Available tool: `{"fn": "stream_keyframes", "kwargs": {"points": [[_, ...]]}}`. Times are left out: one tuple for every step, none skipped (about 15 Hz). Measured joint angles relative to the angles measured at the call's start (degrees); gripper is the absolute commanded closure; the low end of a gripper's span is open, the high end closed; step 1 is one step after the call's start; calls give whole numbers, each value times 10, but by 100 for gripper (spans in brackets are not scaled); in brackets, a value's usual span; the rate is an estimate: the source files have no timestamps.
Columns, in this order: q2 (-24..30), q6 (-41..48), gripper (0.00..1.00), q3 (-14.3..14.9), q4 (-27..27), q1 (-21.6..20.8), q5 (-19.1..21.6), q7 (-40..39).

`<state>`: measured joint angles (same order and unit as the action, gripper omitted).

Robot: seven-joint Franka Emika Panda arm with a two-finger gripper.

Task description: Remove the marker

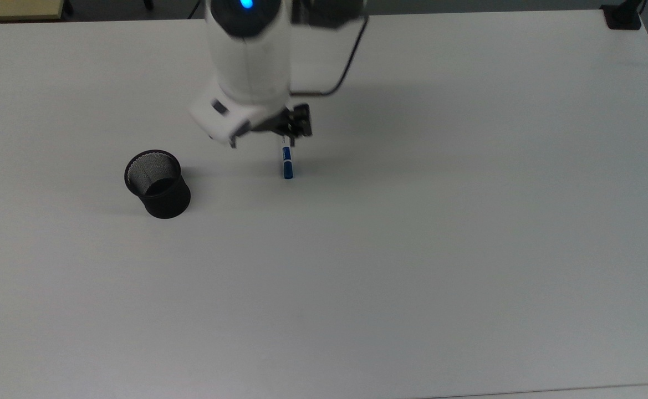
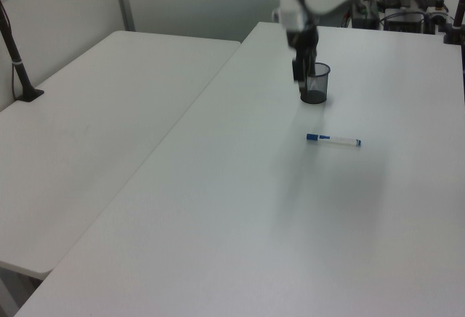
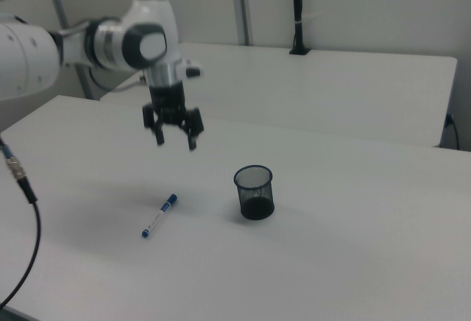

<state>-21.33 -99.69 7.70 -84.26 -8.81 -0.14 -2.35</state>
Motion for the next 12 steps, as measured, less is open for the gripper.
{"fn": "stream_keyframes", "kwargs": {"points": [[28,2,0,0,0,10,-1,11],[52,6,0,1,0,19,-3,25],[75,13,0,1,-1,26,-5,45],[93,22,0,1,-3,31,-6,67],[111,34,0,1,-9,35,-7,92],[125,40,0,1,-18,35,-9,107],[132,41,0,1,-26,36,-14,108],[135,41,0,0,-31,40,-19,102],[136,41,0,0,-33,47,-20,88],[136,41,0,-1,-34,54,-20,74],[138,41,0,-1,-34,59,-20,66],[140,41,0,-1,-34,63,-20,60]]}}
